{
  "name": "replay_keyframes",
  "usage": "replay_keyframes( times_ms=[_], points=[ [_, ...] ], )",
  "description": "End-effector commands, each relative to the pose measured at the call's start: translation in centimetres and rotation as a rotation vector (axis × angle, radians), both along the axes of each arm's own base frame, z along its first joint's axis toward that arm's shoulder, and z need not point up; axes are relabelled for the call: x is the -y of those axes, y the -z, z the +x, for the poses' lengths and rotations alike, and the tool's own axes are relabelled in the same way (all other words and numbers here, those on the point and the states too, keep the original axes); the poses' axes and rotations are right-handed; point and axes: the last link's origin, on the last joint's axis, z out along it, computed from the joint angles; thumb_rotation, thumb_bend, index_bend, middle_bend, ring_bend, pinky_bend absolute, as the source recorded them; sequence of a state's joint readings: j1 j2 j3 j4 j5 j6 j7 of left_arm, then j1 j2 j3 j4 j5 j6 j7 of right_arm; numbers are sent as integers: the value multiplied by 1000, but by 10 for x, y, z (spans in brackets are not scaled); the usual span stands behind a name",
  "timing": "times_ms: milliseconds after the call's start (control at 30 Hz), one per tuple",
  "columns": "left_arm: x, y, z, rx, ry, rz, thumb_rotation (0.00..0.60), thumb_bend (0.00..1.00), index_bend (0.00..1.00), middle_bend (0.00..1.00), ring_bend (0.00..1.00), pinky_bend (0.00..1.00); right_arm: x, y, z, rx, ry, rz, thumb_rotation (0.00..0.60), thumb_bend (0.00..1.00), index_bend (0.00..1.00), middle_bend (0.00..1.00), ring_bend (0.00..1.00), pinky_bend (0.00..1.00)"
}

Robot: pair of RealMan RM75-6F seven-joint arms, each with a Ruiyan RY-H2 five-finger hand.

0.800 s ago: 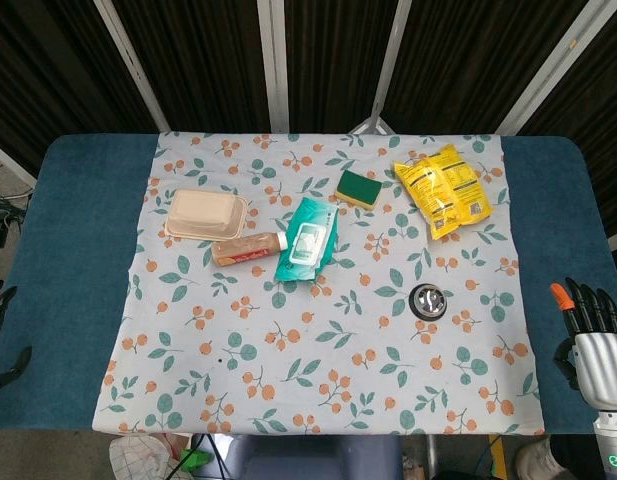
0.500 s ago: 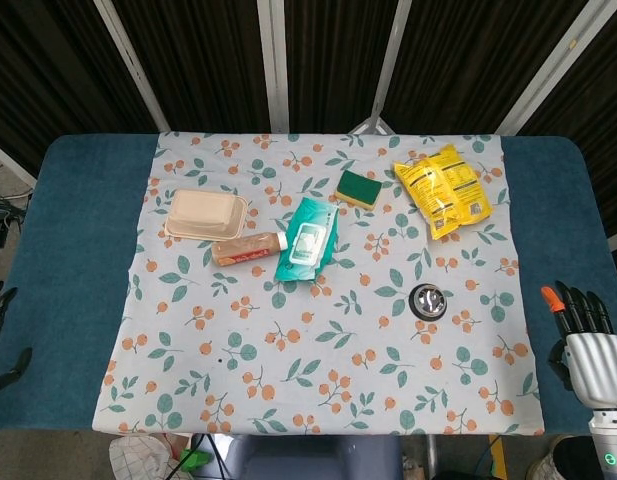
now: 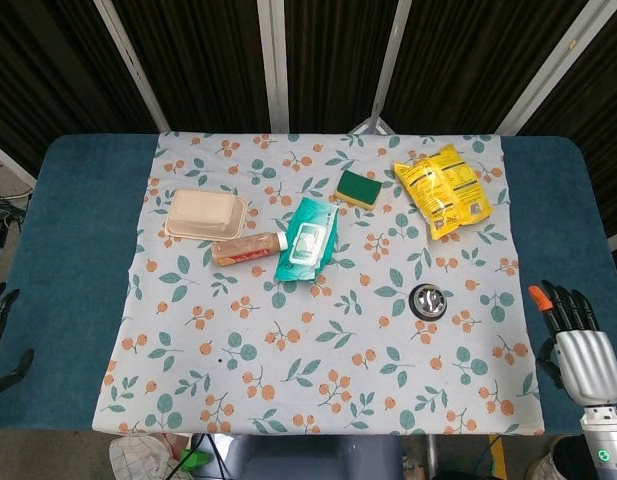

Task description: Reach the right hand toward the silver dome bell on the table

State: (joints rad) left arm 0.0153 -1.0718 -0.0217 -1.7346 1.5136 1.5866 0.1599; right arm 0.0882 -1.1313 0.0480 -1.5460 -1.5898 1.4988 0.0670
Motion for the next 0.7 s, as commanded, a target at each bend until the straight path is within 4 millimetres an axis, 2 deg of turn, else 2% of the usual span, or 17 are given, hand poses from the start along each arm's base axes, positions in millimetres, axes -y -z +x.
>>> replay_keyframes(
  times_ms=[33, 167, 400, 600, 700],
  points=[
    [1, 1, 0, 4, -5, 0, 600, 466, 32, 0, 0, 73, 7, 9, 3, 10, -22, 31, 600, 1000, 82, 0, 0, 0],
    [1, 0, 0, 2, -8, 5, 600, 467, 32, 0, 0, 73, 18, 19, 5, 18, -36, 73, 600, 1000, 82, 0, 0, 0],
    [1, -2, -2, 3, -20, 11, 600, 467, 35, 0, 0, 73, 50, 37, 16, 53, -65, 102, 600, 1000, 82, 0, 0, 0],
    [-1, -2, -3, 1, -26, 10, 600, 467, 37, 0, 0, 73, 78, 62, 31, 75, -78, 152, 600, 1000, 70, 0, 0, 0],
    [-2, -2, -4, -3, -32, 12, 600, 467, 37, 0, 0, 73, 90, 77, 36, 75, -77, 183, 600, 1000, 17, 0, 0, 0]
  ],
)
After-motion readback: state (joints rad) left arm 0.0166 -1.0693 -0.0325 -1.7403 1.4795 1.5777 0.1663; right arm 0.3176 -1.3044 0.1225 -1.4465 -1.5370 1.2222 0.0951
